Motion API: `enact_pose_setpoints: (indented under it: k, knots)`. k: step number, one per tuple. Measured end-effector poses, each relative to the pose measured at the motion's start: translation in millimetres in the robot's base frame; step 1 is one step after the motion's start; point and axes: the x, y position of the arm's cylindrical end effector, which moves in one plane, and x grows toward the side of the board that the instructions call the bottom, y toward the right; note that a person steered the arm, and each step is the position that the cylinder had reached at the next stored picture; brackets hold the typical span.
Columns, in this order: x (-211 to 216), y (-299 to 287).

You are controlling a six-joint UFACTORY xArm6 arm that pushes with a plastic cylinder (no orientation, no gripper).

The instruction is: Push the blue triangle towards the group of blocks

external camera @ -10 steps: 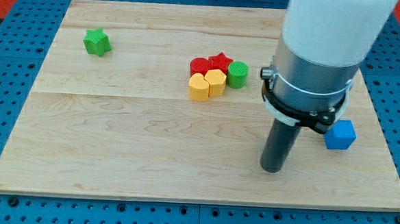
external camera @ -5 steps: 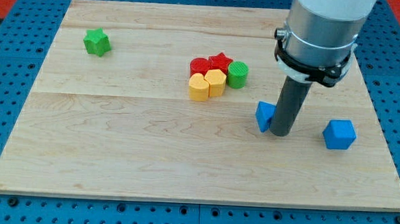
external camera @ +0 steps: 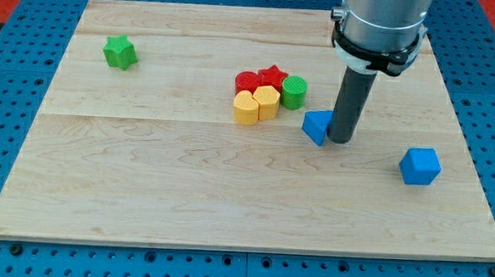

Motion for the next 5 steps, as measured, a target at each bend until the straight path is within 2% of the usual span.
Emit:
enact_pose_setpoints:
  k: [4, 5]
  knots:
    - [4, -66]
    - [-3, -66]
